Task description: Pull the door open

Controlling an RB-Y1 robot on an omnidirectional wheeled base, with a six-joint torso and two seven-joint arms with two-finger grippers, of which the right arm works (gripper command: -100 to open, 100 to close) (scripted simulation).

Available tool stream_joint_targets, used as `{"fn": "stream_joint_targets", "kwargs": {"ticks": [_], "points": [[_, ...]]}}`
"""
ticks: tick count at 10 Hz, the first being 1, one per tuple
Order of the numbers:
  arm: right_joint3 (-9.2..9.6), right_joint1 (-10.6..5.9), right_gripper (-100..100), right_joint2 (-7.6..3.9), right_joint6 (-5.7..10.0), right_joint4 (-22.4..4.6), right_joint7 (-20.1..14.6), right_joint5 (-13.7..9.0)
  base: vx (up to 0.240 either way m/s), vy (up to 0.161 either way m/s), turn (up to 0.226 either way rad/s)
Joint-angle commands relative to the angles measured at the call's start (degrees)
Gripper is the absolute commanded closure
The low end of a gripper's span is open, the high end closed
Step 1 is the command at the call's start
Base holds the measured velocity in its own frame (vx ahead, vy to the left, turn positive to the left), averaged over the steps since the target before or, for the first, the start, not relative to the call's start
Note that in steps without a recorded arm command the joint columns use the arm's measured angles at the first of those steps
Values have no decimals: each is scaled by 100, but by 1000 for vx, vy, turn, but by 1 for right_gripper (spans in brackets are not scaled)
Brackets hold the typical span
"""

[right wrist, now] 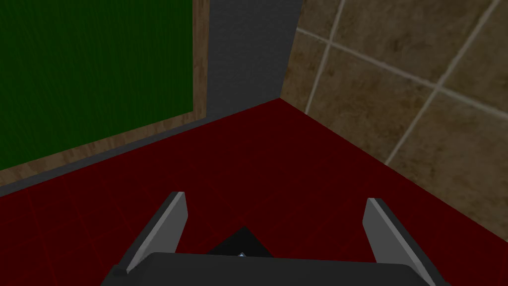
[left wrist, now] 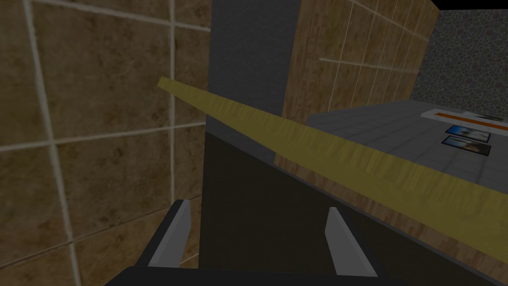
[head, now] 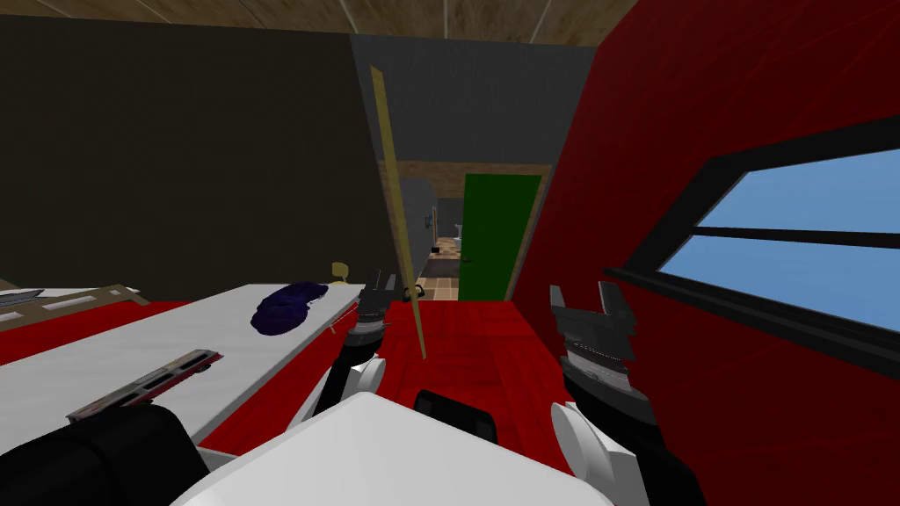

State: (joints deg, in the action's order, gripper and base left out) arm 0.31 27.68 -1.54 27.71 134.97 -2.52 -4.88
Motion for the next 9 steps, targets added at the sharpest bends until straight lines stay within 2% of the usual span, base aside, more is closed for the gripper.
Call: {"fn": "stream_joint_targets", "kwargs": {"ticks": [1, 9], "points": [[-9, -65, -100, -28, 33, -160, 21, -17, 71, -26, -6], [-61, -432, -100, -145, 217, -1064, 142, -108, 97, -13, 26]]}}
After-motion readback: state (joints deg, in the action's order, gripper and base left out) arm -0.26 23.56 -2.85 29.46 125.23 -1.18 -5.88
